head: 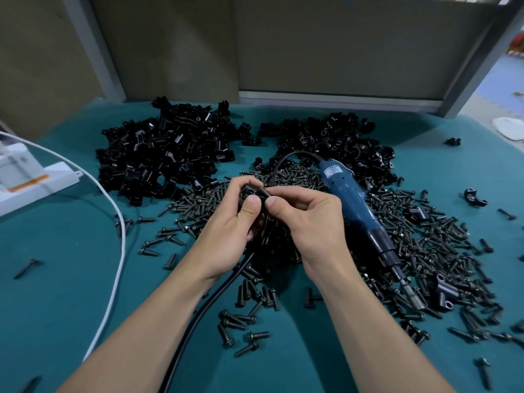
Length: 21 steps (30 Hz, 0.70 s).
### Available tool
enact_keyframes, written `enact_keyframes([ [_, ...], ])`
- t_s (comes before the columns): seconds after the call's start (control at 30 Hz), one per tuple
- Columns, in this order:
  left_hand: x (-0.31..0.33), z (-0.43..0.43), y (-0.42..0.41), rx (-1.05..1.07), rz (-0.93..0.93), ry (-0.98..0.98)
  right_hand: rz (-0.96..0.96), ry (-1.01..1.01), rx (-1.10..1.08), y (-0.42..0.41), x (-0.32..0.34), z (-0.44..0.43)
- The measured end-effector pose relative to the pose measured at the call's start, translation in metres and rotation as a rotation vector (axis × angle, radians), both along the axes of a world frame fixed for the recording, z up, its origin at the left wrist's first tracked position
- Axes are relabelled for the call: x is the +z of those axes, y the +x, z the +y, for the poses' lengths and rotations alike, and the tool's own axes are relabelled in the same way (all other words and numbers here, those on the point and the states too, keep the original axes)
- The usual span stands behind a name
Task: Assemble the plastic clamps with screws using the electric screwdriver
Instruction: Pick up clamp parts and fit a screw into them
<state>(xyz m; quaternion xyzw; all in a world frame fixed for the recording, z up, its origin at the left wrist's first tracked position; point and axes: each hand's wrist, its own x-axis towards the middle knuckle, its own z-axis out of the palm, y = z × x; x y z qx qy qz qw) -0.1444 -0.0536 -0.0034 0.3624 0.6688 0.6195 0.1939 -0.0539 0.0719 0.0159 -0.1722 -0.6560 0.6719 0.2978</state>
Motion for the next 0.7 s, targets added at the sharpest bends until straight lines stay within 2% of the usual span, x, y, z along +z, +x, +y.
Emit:
enact_keyframes([
  [0.17, 0.002, -0.002, -0.005, 0.009, 0.065, -0.013, -0.047, 0.028, -0.06, 0.001, -0.002, 0.0],
  [0.3, 0.0, -0.004, -0.006, 0.04, 0.224, -0.156, -0.114, 0.139, -0.228, 0.004, 0.001, 0.004],
  [0.5, -0.005, -0.009, -0.011, 0.083, 0.379, -0.212, -0.191, 0.303, -0.078, 0.011, 0.009, 0.007],
  [0.7, -0.006, -0.009, -0.008, 0.011, 0.413, -0.251, -0.213, 0.408, 0.018, 0.014, 0.011, 0.008],
])
